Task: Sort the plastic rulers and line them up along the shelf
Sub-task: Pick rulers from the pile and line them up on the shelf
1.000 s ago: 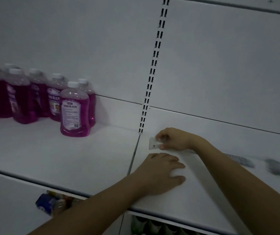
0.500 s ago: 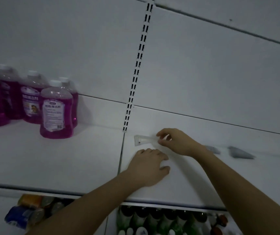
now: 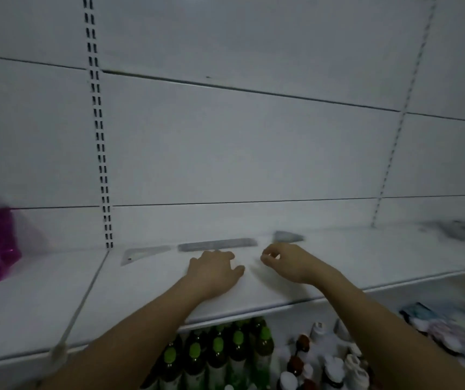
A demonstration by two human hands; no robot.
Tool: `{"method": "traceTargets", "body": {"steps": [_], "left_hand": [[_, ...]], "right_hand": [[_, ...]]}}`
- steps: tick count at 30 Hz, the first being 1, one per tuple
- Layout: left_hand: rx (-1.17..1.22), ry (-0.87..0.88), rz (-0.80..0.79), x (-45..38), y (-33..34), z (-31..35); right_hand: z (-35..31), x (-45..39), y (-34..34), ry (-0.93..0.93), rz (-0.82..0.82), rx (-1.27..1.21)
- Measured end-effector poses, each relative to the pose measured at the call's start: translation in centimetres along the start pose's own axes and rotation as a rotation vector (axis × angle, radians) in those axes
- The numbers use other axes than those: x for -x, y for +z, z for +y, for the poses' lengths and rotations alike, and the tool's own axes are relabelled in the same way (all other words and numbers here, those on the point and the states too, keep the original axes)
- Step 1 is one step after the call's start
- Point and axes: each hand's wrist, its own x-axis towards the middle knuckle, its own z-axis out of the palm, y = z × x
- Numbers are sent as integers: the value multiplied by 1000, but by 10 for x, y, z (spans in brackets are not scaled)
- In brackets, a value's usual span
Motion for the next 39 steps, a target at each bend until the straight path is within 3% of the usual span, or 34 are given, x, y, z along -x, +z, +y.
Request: {"method": "traceTargets", "body": {"steps": [13, 19, 26, 39], "left_hand": [[87, 314, 3, -5, 63, 323], [62, 437, -42, -19, 89, 435], [68, 506, -53, -70, 117, 520], [180, 578, -62, -231, 171, 664]], "right_hand": [[247, 186, -118, 320, 134, 87], [346, 240, -158, 435, 196, 71], [437, 243, -185, 525, 213, 69], [611, 173, -262, 628, 228, 157]]}}
